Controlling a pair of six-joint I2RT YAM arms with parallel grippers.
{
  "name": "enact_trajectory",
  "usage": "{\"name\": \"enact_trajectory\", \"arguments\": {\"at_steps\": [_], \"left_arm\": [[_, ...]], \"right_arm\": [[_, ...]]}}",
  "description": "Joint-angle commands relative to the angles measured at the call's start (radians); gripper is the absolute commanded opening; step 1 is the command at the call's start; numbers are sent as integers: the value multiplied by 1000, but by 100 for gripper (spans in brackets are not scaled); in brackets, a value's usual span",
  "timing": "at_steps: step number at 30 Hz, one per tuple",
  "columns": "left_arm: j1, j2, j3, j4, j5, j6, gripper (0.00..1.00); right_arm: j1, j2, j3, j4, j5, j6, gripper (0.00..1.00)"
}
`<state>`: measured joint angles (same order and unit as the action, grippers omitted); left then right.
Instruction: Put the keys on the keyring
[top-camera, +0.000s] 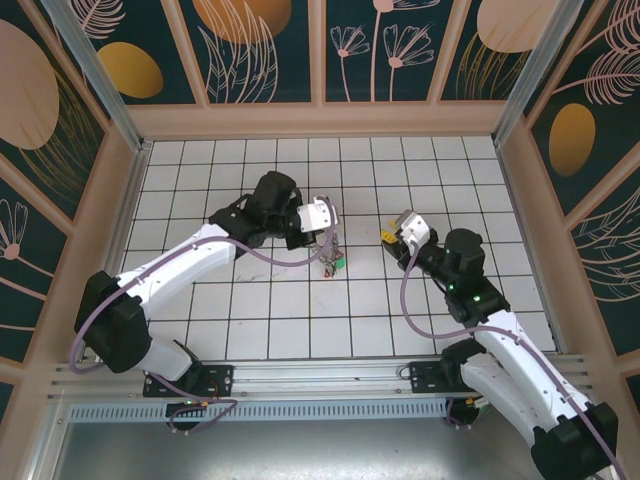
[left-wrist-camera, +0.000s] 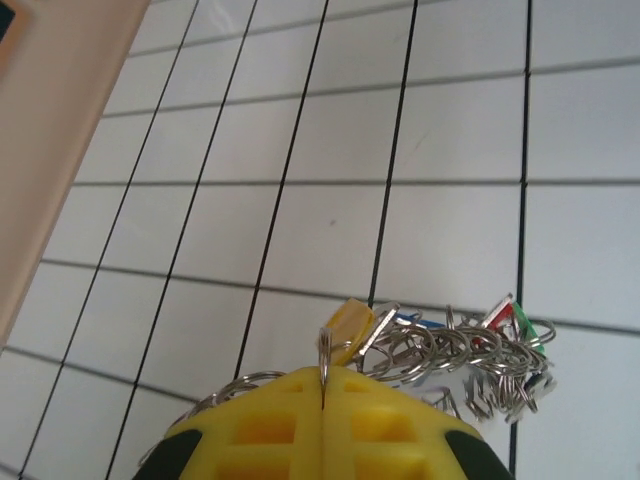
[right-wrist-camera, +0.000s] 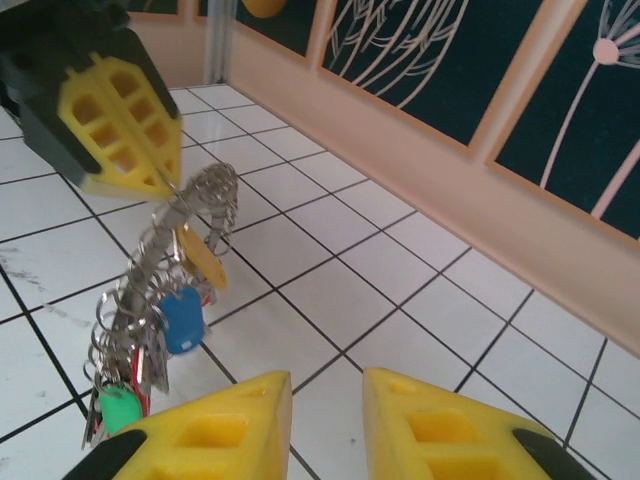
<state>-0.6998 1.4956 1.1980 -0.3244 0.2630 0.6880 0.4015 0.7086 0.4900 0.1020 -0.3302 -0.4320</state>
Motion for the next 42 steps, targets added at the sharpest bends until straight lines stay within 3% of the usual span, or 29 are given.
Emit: {"name": "enact_trajectory", "arguments": {"at_steps": [1, 14, 23, 27, 30, 36, 40, 42], "left_arm": [[3, 57, 60, -139, -55, 72, 0], [-99, 360, 209, -57, 145, -7, 0], [-156, 465, 254, -27, 182, -51, 0], [-174, 466, 217, 27, 213, -90, 1], [-180, 452, 186, 84, 252, -142, 13], [-179, 348, 63, 244, 322, -219, 24], [-176, 226, -52, 377, 283, -273, 24], [-167, 134, -133, 488, 229, -326, 26]], "right_arm": [[-22, -10, -16, 53, 23, 33, 25], [-65, -28, -29, 63, 124, 117, 25], [-111, -71, -72, 80, 364, 317, 29], [-180, -46, -47, -2, 350, 438, 31], [-218, -32, -41, -39, 357, 505, 36], [-280, -20, -54, -25, 317, 550, 37], [-297, -23, -50, 0, 341, 541, 38], [-301, -23, -56, 23, 389, 536, 43]]}}
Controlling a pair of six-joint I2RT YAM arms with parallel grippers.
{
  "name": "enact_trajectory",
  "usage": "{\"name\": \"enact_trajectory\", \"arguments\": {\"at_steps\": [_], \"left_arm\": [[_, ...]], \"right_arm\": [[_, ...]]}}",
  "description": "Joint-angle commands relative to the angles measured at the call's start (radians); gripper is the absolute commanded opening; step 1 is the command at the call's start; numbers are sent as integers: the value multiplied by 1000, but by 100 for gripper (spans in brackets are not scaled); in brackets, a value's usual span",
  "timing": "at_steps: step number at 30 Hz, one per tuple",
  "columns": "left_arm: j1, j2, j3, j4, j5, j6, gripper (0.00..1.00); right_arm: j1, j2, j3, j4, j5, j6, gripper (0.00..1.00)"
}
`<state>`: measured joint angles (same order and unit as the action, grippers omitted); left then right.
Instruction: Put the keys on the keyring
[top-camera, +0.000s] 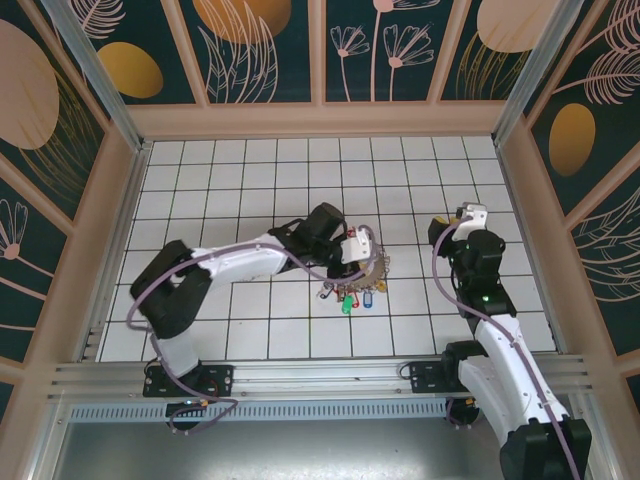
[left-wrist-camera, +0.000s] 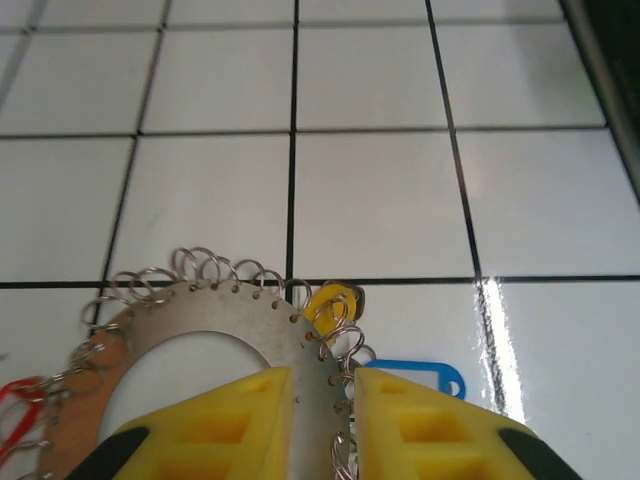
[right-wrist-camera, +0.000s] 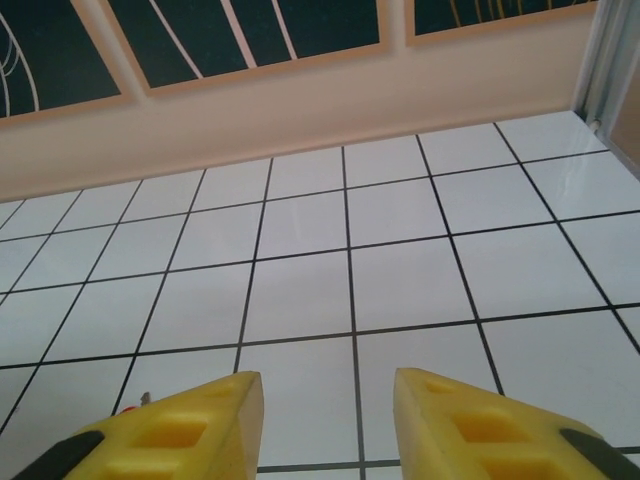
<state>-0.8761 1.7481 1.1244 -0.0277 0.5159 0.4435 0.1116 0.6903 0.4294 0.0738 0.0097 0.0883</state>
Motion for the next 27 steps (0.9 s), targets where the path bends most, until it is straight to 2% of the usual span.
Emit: {"name": "enact_trajectory", "arguments": {"at_steps": [1, 4, 6, 8, 10, 12, 15, 19, 21, 25, 27], "left_arm": [[23, -157, -100, 249, -56, -120, 26], [95, -282, -244, 425, -132, -233, 26], [149, -357, -332, 519, -235, -301, 30], [196, -435, -431, 609, -369, -343, 46], [242, -519, -528, 679, -557, -372, 68], [303, -586, -603, 703, -665, -401, 86], [423, -674, -681, 682, -782, -456, 98], [565, -742, -776, 659, -925, -528, 99], [610, -757, -806, 659, -953, -553, 99], [634, -763, -865, 710, -1001, -551, 98], [648, -752, -884, 746, -1005, -542, 99]], "right_arm": [[-13, -3, 1, 71, 72, 9, 46], [-21, 21, -34, 162, 136, -18, 59], [-26, 58, -67, 243, 156, -50, 63], [-31, 113, -97, 327, 172, -72, 65], [-42, 192, -122, 409, 179, -91, 65], [-52, 270, -131, 471, 189, -99, 66], [-74, 383, -144, 572, 201, -89, 66], [-91, 517, -165, 762, 174, -94, 66], [-93, 570, -162, 825, 160, -100, 66], [-100, 694, -181, 1003, 147, -90, 65], [-105, 735, -180, 1056, 82, -85, 63]]}}
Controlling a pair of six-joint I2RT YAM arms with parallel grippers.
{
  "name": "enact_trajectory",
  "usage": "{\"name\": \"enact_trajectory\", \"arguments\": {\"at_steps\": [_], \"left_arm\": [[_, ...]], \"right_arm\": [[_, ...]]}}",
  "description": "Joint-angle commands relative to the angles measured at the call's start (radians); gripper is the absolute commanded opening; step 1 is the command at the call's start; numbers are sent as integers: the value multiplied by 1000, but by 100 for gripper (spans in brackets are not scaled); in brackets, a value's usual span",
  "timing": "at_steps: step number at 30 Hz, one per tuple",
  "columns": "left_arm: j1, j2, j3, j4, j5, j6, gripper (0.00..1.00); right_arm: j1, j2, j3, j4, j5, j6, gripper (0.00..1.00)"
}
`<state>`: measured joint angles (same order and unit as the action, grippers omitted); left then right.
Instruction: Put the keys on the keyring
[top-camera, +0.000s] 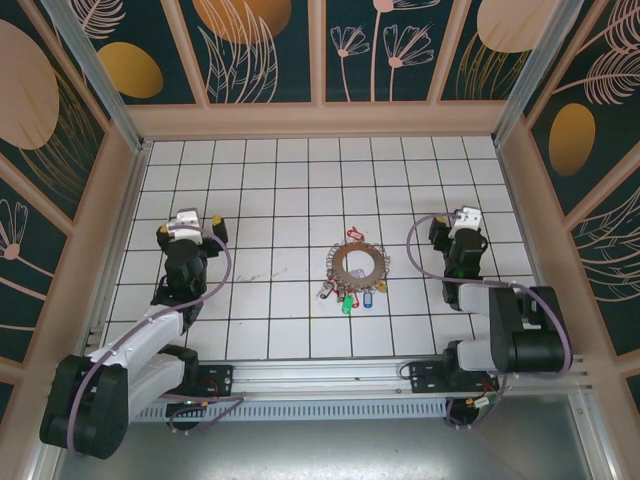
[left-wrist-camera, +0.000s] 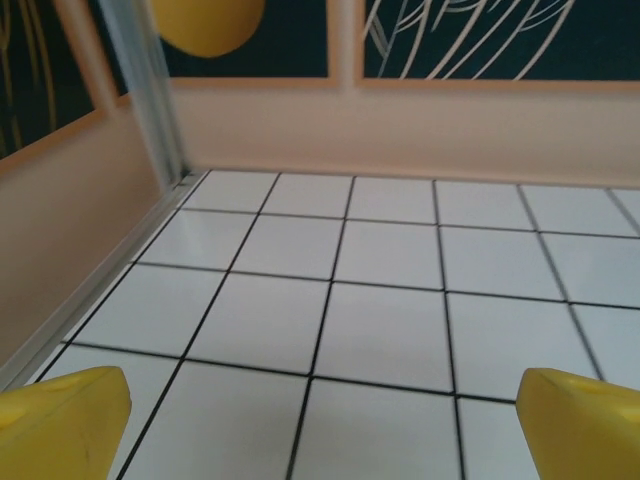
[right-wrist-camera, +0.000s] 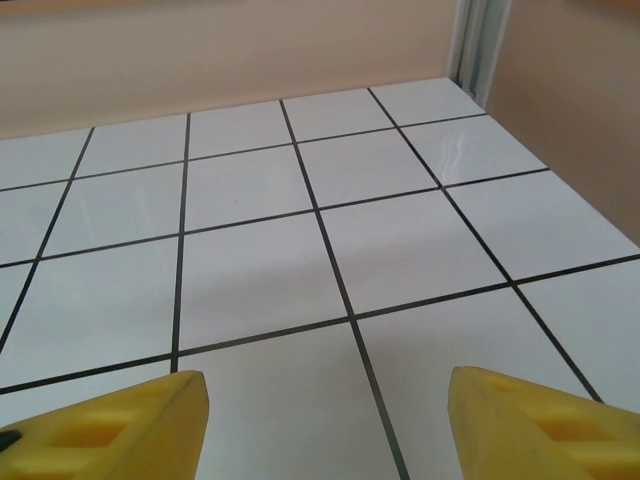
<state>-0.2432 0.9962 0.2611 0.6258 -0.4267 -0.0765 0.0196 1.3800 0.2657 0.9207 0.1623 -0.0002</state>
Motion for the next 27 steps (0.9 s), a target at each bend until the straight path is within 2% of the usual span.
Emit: {"name": "enact_trajectory", "arguments": {"at_steps": [1, 4, 7, 10, 11, 12, 16, 20, 22, 23, 27], "left_arm": [[20, 9, -27, 105, -65, -19, 99], [39, 43, -58, 185, -39, 18, 98], [63, 96, -87, 291, 19, 46, 98], [78, 168, -76, 329, 49, 58, 98], [81, 193, -76, 358, 64, 68, 98], [83, 217, -77, 396, 78, 78, 99], [95, 326, -75, 531, 138, 135, 99], [117, 362, -42, 520, 229, 137, 98], [122, 395, -90, 644, 314, 146, 99], [122, 409, -107, 698, 311, 142, 99], [131, 385, -129, 699, 356, 149, 99]], "right_arm": [[-11, 68, -19, 228, -93, -6, 63], [-11, 175, -98, 477, -129, -27, 61], [-7, 156, -101, 451, -142, -38, 62], [-15, 157, -57, 374, -116, -10, 80], [-24, 160, -46, 352, -118, 3, 97], [-31, 159, -41, 342, -125, 8, 99], [-33, 159, -39, 341, -128, 10, 99], [-33, 160, -40, 340, -127, 9, 99], [-34, 160, -40, 340, -128, 11, 99], [-33, 160, -40, 340, -129, 9, 99], [-33, 160, -40, 340, -130, 10, 99]]}}
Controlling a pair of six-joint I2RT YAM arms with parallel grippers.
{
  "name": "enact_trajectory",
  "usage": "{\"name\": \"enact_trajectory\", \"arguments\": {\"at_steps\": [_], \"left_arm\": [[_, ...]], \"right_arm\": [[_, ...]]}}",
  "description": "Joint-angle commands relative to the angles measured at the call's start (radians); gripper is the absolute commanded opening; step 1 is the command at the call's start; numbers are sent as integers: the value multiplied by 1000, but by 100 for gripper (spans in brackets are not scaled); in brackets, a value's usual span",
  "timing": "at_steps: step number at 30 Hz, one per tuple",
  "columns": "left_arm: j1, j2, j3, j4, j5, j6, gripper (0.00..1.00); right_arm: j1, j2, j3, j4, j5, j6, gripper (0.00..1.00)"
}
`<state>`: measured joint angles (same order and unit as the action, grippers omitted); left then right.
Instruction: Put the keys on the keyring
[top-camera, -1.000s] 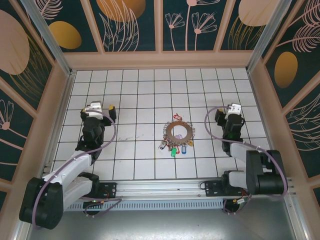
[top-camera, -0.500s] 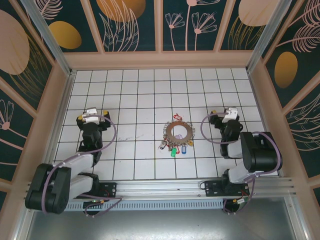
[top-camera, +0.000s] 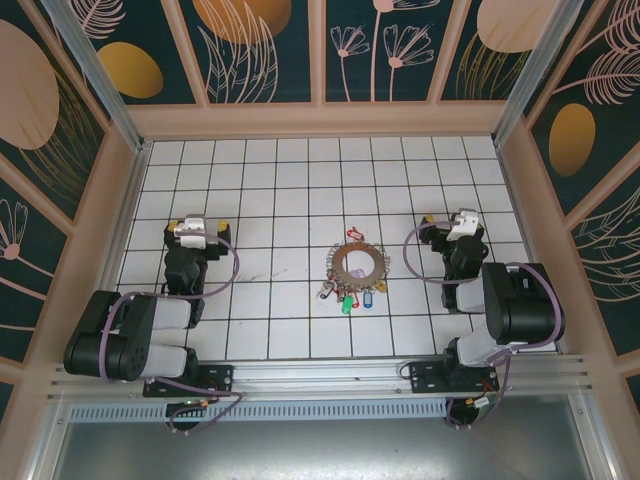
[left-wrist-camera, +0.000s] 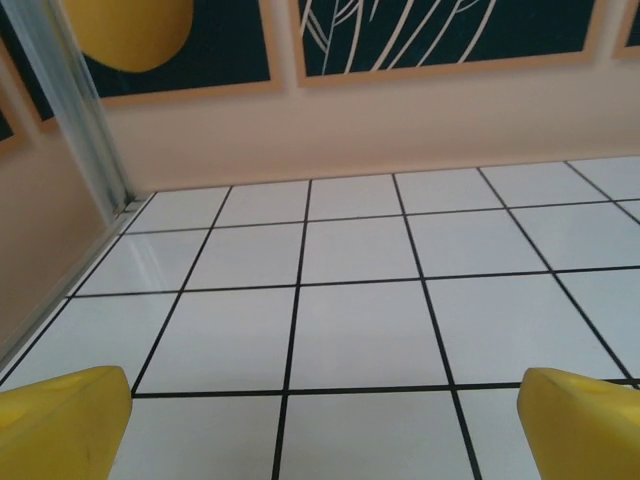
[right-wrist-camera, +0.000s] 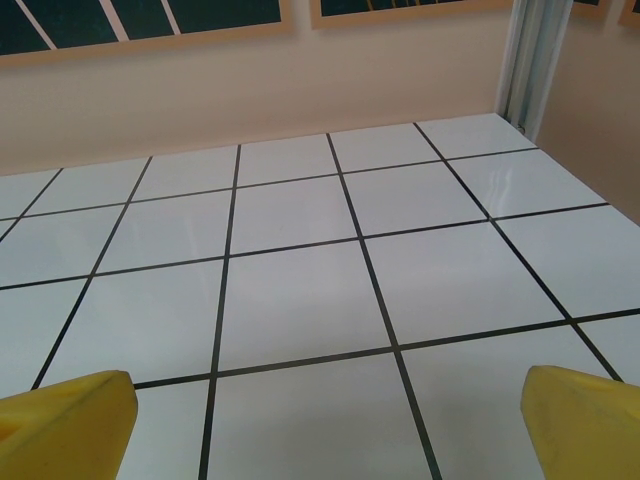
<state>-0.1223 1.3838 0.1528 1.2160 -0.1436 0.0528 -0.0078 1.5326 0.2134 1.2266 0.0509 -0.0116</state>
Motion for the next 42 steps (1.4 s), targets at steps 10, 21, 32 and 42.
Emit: {"name": "enact_trajectory", "arguments": {"at_steps": [10, 21, 32, 42], "left_arm": [[36, 8, -31, 144, 93, -5, 98], [120, 140, 80, 67, -5, -142, 99], [121, 135, 77, 66, -4, -139, 99], [121, 134, 76, 66, -4, -139, 99]], "right_arm": [[-6, 8, 12, 34, -17, 21, 99], [-10, 7, 15, 26, -30, 23, 99], [-13, 8, 17, 25, -31, 24, 99], [-19, 6, 20, 19, -31, 26, 99]]}}
